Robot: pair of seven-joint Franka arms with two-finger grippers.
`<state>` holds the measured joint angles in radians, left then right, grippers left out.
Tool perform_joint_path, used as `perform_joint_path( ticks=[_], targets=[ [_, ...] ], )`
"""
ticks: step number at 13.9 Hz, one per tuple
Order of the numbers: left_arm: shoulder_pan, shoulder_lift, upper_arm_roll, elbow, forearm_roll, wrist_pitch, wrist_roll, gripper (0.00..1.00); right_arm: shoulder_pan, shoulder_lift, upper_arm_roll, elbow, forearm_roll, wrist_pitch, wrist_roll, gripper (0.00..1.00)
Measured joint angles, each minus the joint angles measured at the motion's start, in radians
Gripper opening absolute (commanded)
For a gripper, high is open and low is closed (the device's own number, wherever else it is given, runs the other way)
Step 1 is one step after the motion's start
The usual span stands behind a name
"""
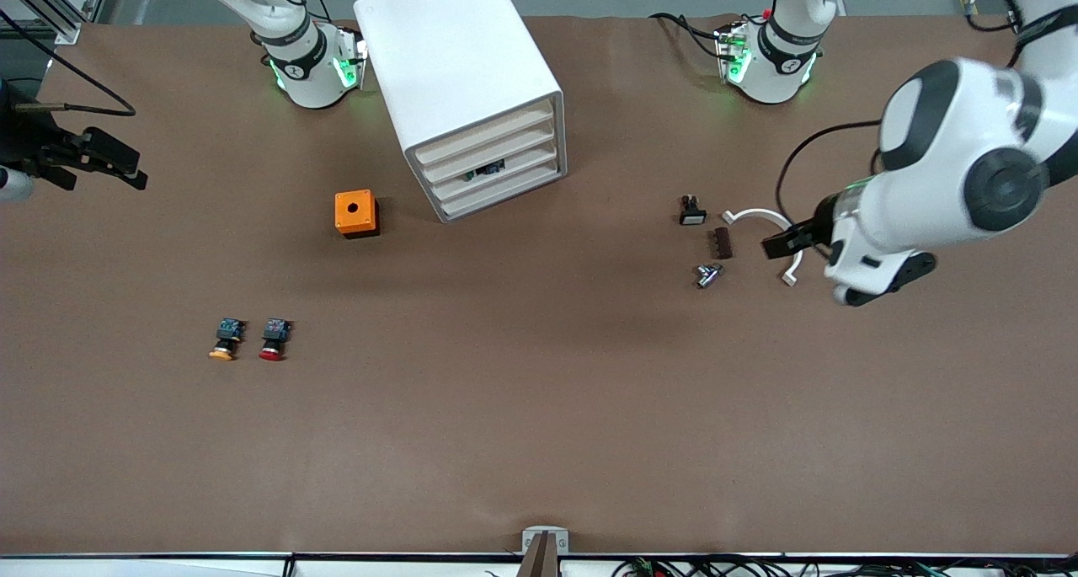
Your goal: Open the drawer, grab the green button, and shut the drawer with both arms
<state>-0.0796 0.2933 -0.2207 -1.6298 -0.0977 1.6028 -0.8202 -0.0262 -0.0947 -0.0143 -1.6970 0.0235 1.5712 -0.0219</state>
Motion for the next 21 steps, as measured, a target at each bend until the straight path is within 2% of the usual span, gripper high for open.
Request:
perform_joint_path(
  ticks=[7, 10, 13, 14, 16, 19, 21],
  targets=[
    [-0.199, 0.261, -0.007, 0.062, -0.093, 0.038, -0.831, 1.0, 0.0, 0.0, 0.0, 0.0, 0.001, -0.003, 0.0, 1.0],
    [-0.252, 0.371, -0.008, 0.072, -0.219, 0.038, -1.055, 1.0, 0.0, 0.0, 0.0, -0.001, 0.001, -0.005, 0.0, 1.0],
    [-0.286, 0.446, -0.007, 0.084, -0.416, 0.039, -1.178, 0.97, 0.0, 0.0, 0.001, -0.001, 0.002, -0.006, 0.0, 1.0],
    [-0.286, 0.458, -0.007, 0.086, -0.489, 0.039, -1.211, 0.83, 0.0, 0.0, 0.001, -0.001, 0.002, -0.006, 0.0, 1.0],
    [-0.288, 0.477, -0.006, 0.086, -0.606, 0.037, -1.302, 0.69, 0.0, 0.0, 0.001, -0.001, 0.002, -0.006, 0.0, 1.0],
    [-0.314, 0.515, -0.007, 0.086, -0.711, 0.035, -1.416, 0.56, 0.0, 0.0, 0.001, 0.01, 0.002, -0.012, 0.0, 1.0],
    [-0.353, 0.543, -0.008, 0.087, -0.766, 0.035, -1.458, 0.56, 0.0, 0.0, 0.001, 0.019, 0.002, -0.019, 0.0, 1.0]
  ],
)
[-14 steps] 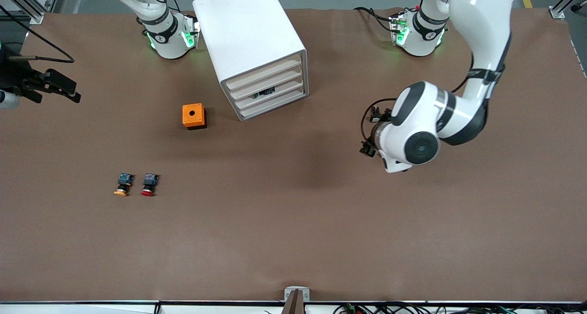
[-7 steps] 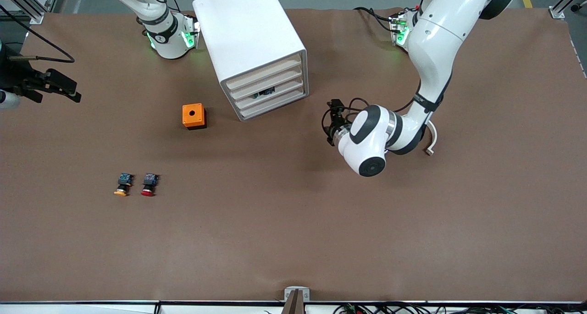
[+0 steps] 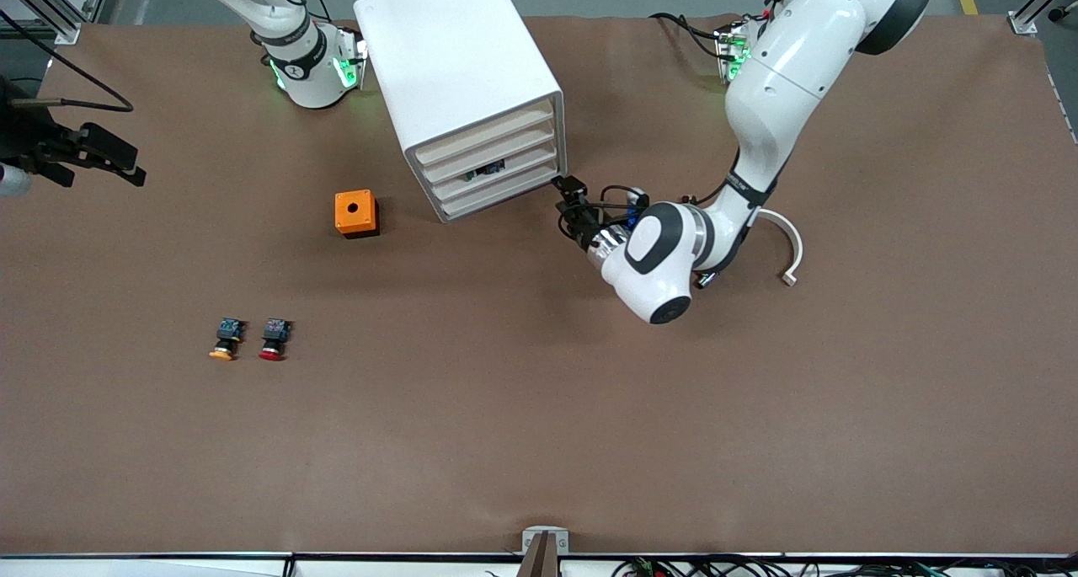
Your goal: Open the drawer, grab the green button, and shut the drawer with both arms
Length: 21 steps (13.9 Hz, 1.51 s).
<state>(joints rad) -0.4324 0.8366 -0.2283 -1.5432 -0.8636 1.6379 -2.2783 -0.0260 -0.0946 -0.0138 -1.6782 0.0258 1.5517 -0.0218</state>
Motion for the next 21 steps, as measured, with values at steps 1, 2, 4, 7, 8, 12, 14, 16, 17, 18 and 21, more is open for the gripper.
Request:
perform_joint_path(
  ticks=[1, 2, 4, 7, 8, 12, 14, 16, 17, 18, 21],
  targets=[
    [-0.016, 0.011, 0.0, 0.0, -0.017, 0.001, -0.021, 0.56, 0.0, 0.003, 0.0, 0.0, 0.0, -0.002, 0.0, 1.0],
    [-0.027, 0.019, 0.0, 0.0, -0.032, 0.001, -0.039, 0.56, 0.0, 0.009, 0.0, 0.0, -0.001, -0.001, 0.0, 1.0],
    [-0.042, 0.03, 0.0, 0.001, -0.066, 0.0, -0.058, 0.56, -0.001, 0.032, 0.0, 0.001, 0.0, 0.004, 0.0, 1.0],
    [-0.069, 0.042, 0.0, 0.001, -0.095, 0.0, -0.063, 0.51, -0.002, 0.112, -0.005, 0.011, -0.002, 0.02, -0.001, 1.0],
    [-0.079, 0.045, 0.0, 0.001, -0.097, 0.0, -0.063, 0.51, -0.002, 0.142, -0.008, 0.019, -0.003, 0.025, -0.001, 1.0],
    [-0.11, 0.061, 0.0, 0.002, -0.097, 0.015, -0.064, 0.49, -0.023, 0.24, -0.015, 0.056, -0.026, 0.05, -0.001, 1.0],
    [-0.117, 0.062, 0.0, 0.002, -0.097, 0.022, -0.064, 0.21, -0.021, 0.246, -0.011, 0.067, -0.025, 0.048, 0.069, 1.0],
    [-0.133, 0.063, 0.0, 0.003, -0.097, 0.046, -0.064, 0.0, 0.006, 0.245, -0.003, 0.075, -0.019, 0.043, 0.235, 1.0],
    [-0.143, 0.063, 0.002, 0.004, -0.097, 0.058, -0.064, 0.0, 0.036, 0.245, 0.001, 0.077, -0.014, 0.043, 0.33, 1.0],
    [-0.15, 0.063, 0.004, 0.006, -0.098, 0.065, -0.063, 0.0, 0.07, 0.245, 0.005, 0.078, -0.002, 0.043, 0.434, 1.0],
    [-0.149, 0.064, 0.014, 0.015, -0.098, 0.061, -0.062, 0.0, 0.172, 0.245, 0.012, 0.077, 0.059, 0.06, 0.732, 1.0]
  ],
)
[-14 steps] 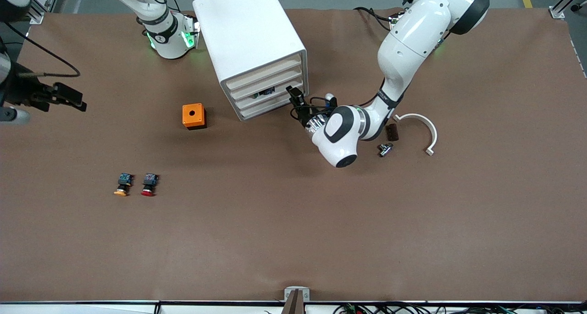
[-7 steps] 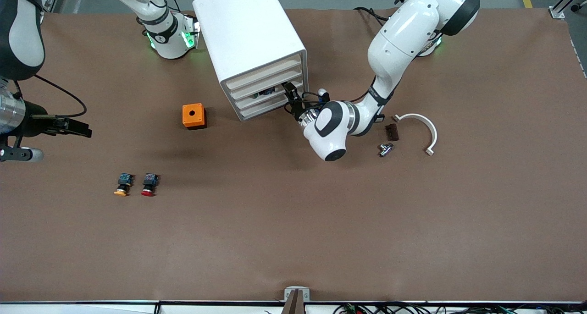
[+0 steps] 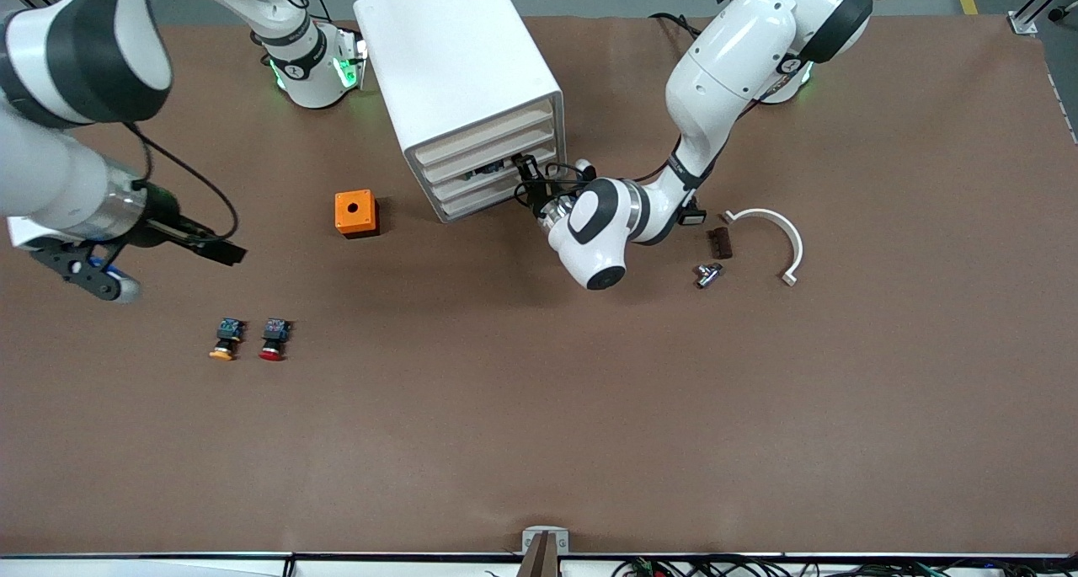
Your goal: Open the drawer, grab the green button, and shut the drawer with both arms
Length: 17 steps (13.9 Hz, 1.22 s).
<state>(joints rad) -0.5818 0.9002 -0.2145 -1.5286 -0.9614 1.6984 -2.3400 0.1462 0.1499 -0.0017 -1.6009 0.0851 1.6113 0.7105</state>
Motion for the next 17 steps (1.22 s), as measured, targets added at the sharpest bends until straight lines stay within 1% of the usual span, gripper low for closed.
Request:
perform_joint_path(
  ticks=[3, 6, 8, 11, 12, 13, 14, 15, 16, 17],
  targets=[
    [0.016, 0.0, 0.048, 0.036, 0.0, -0.013, 0.021, 0.0, 0.102, 0.002, 0.003, -0.017, 0.013, 0.058, 0.214, 1.0],
    [0.056, 0.001, 0.098, 0.087, 0.0, -0.02, 0.067, 0.0, 0.232, 0.011, 0.004, -0.076, 0.014, 0.177, 0.433, 1.0],
    [0.097, 0.002, 0.107, 0.106, 0.001, -0.02, 0.109, 0.0, 0.316, 0.031, 0.004, -0.113, 0.013, 0.246, 0.569, 1.0],
    [0.139, 0.008, 0.109, 0.115, 0.001, -0.017, 0.179, 0.0, 0.421, 0.092, 0.004, -0.128, 0.006, 0.342, 0.752, 1.0],
    [0.141, 0.01, 0.108, 0.117, 0.001, -0.016, 0.188, 0.24, 0.448, 0.115, 0.003, -0.128, 0.002, 0.37, 0.798, 1.0],
    [0.141, 0.011, 0.108, 0.118, 0.001, -0.014, 0.191, 0.32, 0.471, 0.136, 0.003, -0.128, -0.01, 0.395, 0.839, 1.0],
    [0.141, 0.01, 0.107, 0.123, -0.002, -0.005, 0.204, 0.35, 0.491, 0.155, 0.003, -0.128, -0.02, 0.418, 0.876, 1.0],
    [0.141, 0.011, 0.107, 0.131, -0.003, 0.015, 0.219, 0.46, 0.508, 0.173, 0.002, -0.128, -0.033, 0.44, 0.91, 1.0],
    [0.141, 0.011, 0.107, 0.138, -0.003, 0.031, 0.228, 0.63, 0.525, 0.19, 0.002, -0.128, -0.041, 0.46, 0.938, 1.0],
    [0.142, 0.011, 0.107, 0.143, -0.003, 0.039, 0.23, 0.78, 0.542, 0.207, 0.002, -0.128, -0.048, 0.478, 0.963, 1.0]
  ],
)
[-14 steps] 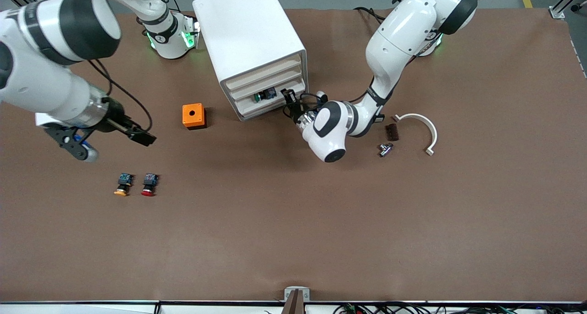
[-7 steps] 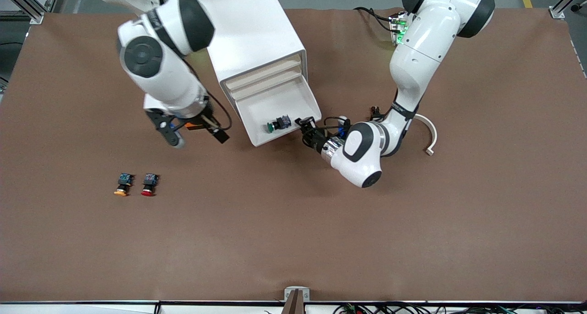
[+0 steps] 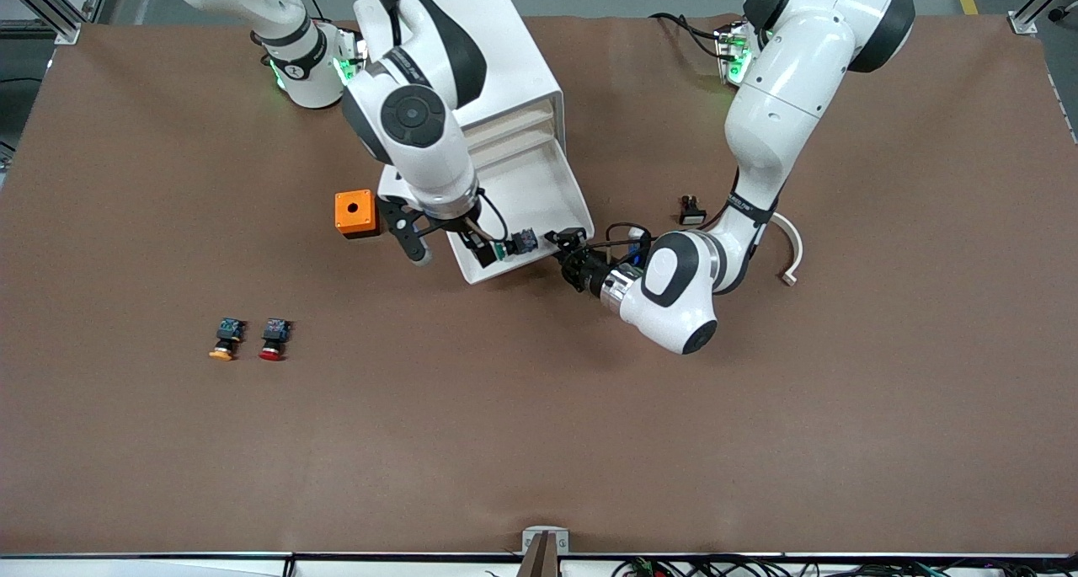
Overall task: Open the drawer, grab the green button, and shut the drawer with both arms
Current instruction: 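Grasp the green push button in the drawer with the right gripper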
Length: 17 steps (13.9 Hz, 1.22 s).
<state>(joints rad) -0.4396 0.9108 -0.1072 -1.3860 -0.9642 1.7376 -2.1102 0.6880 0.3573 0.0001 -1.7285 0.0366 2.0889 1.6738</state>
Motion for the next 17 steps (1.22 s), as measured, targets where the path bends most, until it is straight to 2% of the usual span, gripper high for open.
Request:
perform_joint_path(
  ticks=[2, 7, 11, 14, 15, 16, 17],
  targets=[
    [0.008, 0.0, 0.0, 0.006, 0.0, 0.003, 0.001, 1.0, 0.033, 0.032, 0.0, 0.001, -0.009, 0.034, 0.05, 1.0],
    [0.052, 0.0, 0.003, 0.03, 0.012, 0.004, 0.035, 1.0, 0.093, 0.11, -0.001, 0.018, -0.058, 0.068, 0.172, 1.0],
    [0.067, -0.005, 0.011, 0.103, 0.239, 0.004, 0.089, 1.0, 0.115, 0.158, -0.002, 0.031, -0.071, 0.075, 0.203, 1.0],
    [0.07, -0.022, 0.011, 0.127, 0.283, 0.004, 0.106, 1.0, 0.12, 0.184, -0.003, 0.049, -0.083, 0.078, 0.232, 1.0],
    [0.071, -0.035, 0.012, 0.133, 0.284, 0.004, 0.139, 1.0, 0.12, 0.191, -0.003, 0.056, -0.083, 0.078, 0.236, 0.97],
    [0.071, -0.055, 0.013, 0.137, 0.289, 0.004, 0.171, 1.0, 0.12, 0.198, -0.003, 0.061, -0.083, 0.078, 0.237, 0.8],
    [0.071, -0.08, 0.014, 0.14, 0.307, 0.003, 0.192, 1.0, 0.121, 0.204, -0.004, 0.065, -0.083, 0.08, 0.238, 0.55]
  ],
)
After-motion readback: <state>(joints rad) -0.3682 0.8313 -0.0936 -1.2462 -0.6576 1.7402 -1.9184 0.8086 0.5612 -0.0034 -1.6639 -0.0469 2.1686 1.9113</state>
